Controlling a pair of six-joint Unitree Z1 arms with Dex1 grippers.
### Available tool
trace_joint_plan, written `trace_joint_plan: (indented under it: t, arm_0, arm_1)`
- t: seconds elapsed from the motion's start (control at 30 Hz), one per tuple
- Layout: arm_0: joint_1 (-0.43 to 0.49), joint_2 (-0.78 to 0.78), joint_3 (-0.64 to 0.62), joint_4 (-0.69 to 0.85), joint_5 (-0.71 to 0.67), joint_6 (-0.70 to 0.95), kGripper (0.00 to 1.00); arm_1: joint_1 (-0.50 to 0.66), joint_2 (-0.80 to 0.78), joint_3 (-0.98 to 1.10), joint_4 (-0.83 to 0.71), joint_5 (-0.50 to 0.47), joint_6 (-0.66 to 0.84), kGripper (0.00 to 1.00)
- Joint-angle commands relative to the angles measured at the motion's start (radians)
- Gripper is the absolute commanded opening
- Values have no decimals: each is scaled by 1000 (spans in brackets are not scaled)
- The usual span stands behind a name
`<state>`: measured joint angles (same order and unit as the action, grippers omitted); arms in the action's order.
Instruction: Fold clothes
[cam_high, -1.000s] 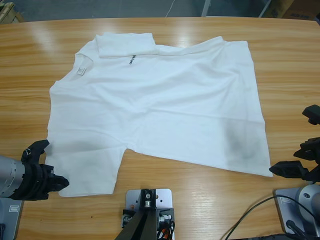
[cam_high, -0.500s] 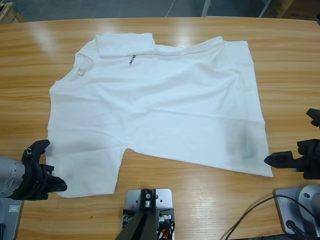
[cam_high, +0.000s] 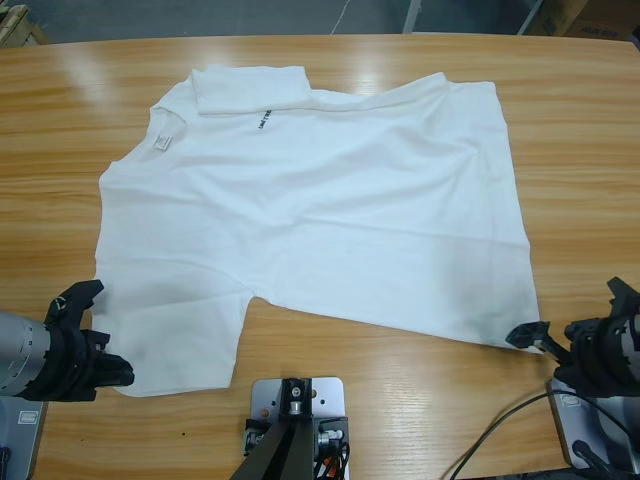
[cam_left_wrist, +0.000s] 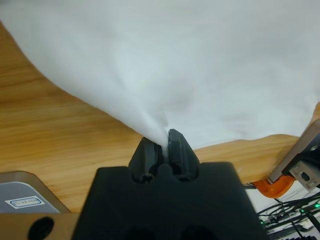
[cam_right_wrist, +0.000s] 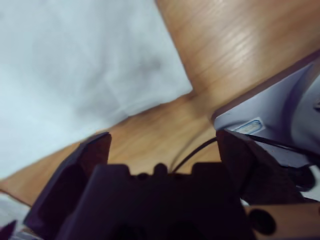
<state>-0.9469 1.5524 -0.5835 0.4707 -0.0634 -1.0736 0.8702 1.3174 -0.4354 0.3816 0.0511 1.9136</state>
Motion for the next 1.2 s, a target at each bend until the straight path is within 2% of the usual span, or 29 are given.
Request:
trace_joint_plan:
  t: [0.03, 0.23, 0.33, 0.4, 0.5, 0.57, 1.2]
  arm_0:
    - [-9, 27, -13, 8, -18, 23, 0]
    - [-9, 26, -16, 16, -19, 21, 0]
    - [-9, 31, -18, 16, -19, 20, 0]
    - [-9, 34, -18, 16, -18, 20, 0]
    - [-9, 33, -18, 16, -18, 20, 0]
    - [-9, 31, -16, 16, -17, 18, 0]
    - [-9, 14, -12, 16, -13, 15, 0]
  arm_1:
    - [12, 146, 122, -223, 3, 79, 858]
    - [12, 189, 147, -302, -9, 60, 845]
    - [12, 163, 141, -298, -38, 11, 765]
    - [9, 140, 110, -235, -56, -30, 765]
    - [9, 112, -12, -28, -98, -94, 766]
    - [6, 130, -36, 5, -97, -110, 766]
    - [2, 226, 7, -95, -108, -138, 761]
